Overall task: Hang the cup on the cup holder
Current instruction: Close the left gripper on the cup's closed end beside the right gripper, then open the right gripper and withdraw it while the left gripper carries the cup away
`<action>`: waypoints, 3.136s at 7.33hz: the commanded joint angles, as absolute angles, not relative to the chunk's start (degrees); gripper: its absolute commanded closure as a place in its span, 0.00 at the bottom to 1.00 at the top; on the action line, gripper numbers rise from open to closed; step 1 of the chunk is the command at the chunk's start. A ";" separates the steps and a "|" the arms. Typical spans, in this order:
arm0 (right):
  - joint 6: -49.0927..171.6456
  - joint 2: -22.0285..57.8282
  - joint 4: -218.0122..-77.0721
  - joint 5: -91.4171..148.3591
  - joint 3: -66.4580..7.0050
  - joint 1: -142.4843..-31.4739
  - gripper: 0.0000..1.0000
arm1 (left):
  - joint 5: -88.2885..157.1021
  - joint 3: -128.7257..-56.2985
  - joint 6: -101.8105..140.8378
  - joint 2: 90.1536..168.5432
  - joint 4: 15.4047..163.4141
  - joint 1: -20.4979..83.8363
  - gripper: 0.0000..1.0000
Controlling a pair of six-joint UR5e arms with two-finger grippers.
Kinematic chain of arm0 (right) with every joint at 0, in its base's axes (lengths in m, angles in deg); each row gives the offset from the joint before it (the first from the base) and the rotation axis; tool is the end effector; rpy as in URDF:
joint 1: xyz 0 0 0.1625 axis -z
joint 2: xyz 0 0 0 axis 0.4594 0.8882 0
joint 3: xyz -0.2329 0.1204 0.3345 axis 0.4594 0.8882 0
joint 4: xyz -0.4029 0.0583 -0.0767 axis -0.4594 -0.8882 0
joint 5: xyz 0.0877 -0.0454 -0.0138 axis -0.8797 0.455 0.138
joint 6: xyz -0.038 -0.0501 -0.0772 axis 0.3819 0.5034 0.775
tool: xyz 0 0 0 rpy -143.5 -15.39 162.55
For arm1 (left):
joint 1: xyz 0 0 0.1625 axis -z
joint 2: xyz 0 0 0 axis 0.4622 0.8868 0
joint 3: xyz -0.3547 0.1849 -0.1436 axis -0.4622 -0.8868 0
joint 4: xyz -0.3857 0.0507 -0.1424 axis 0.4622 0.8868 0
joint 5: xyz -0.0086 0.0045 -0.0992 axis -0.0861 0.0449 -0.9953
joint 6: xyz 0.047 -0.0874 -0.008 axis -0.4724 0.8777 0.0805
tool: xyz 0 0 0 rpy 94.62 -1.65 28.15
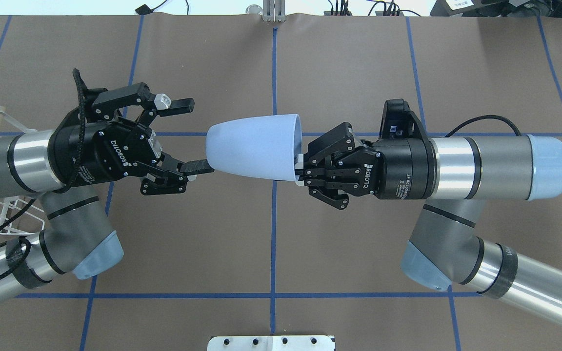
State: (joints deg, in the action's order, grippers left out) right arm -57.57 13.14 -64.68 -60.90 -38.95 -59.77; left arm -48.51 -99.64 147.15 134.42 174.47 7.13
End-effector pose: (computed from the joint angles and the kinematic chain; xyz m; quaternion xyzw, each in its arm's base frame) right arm -0.3633 -0.3438 0.1756 -0.1779 -0.8859 0.1059 0.4151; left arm 0.3356 -0.3639 0.1999 -0.1836 0.9265 -0.1237 0.3042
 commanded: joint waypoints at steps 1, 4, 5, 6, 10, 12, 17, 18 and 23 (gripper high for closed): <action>-57.49 12.96 -63.33 -60.83 -38.25 -58.99 1.00 | -48.47 -99.72 147.08 134.98 174.49 5.79 0.03; -57.49 12.52 -63.32 -60.83 -38.25 -58.81 1.00 | -48.47 -99.63 147.08 135.15 174.40 4.73 0.03; -57.49 12.52 -63.32 -60.92 -37.90 -58.55 1.00 | -48.47 -99.72 147.08 135.59 174.31 4.73 0.03; -57.40 12.43 -63.32 -60.83 -37.89 -58.20 1.00 | -48.39 -99.72 147.08 135.77 174.31 4.47 0.04; -56.79 11.90 -63.32 -61.01 -37.81 -57.93 0.07 | -48.39 -99.89 147.17 135.86 174.31 3.94 0.76; -53.45 11.99 -63.24 -61.01 -37.81 -58.02 0.00 | -48.47 -99.80 147.08 135.77 174.40 3.94 1.00; -53.53 16.11 -57.96 -61.88 -37.89 -60.47 0.00 | -48.65 -103.05 146.99 133.50 174.40 4.73 1.00; -53.53 16.73 -57.70 -62.58 -37.89 -61.96 0.00 | -48.65 -104.36 146.73 131.48 174.23 6.73 1.00; -47.86 23.22 -58.57 -68.30 -37.63 -74.26 0.00 | -61.60 -101.93 138.24 124.17 166.99 27.81 1.00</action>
